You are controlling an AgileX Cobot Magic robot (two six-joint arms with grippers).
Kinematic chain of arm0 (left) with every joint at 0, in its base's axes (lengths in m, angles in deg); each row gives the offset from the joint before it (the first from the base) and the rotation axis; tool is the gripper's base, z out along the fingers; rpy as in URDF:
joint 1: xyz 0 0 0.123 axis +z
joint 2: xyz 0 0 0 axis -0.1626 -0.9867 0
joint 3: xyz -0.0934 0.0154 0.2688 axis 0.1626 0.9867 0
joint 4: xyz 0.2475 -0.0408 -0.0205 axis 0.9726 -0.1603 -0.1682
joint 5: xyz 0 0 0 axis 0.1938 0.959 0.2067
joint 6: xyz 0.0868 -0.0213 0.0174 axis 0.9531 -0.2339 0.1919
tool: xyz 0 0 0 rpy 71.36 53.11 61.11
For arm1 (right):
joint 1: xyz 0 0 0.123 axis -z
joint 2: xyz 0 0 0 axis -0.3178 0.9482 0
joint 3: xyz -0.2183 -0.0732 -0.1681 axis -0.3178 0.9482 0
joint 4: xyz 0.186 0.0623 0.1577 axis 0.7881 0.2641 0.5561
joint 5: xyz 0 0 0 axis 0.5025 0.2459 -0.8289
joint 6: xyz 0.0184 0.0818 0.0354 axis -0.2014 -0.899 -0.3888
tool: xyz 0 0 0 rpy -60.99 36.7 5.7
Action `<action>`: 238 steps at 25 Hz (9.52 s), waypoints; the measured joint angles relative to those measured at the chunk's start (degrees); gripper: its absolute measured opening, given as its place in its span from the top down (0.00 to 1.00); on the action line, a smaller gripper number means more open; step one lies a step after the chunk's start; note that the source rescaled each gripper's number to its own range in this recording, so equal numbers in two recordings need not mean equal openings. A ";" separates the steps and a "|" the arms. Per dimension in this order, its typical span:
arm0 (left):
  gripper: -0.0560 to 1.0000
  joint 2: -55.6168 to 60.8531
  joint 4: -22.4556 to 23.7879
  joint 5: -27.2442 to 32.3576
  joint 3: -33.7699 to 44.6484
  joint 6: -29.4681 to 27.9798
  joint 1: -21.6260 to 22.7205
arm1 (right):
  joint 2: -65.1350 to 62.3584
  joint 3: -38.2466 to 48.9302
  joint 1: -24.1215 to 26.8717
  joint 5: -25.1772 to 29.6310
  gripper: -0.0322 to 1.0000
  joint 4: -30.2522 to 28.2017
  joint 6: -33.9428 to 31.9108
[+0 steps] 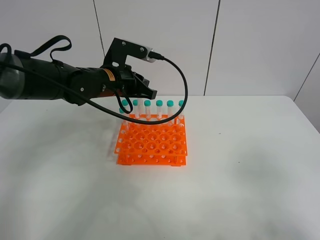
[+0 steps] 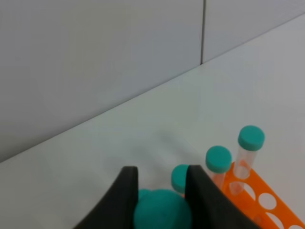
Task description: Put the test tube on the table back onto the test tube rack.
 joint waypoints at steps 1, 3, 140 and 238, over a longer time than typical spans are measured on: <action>0.95 -0.24 0.00 0.00 0.07 0.00 0.29 | 0.00 0.00 0.00 0.00 0.15 0.00 0.00; 0.95 -0.82 0.00 -0.12 0.20 0.00 0.50 | 0.00 0.00 0.00 0.00 0.15 0.00 0.00; 0.95 -11.26 0.23 -12.39 6.24 -0.20 4.30 | 0.00 0.00 0.00 0.02 0.15 -0.06 0.00; 0.73 4.43 -5.67 15.29 2.19 5.44 20.11 | 0.00 0.00 0.00 0.02 0.15 -0.06 0.00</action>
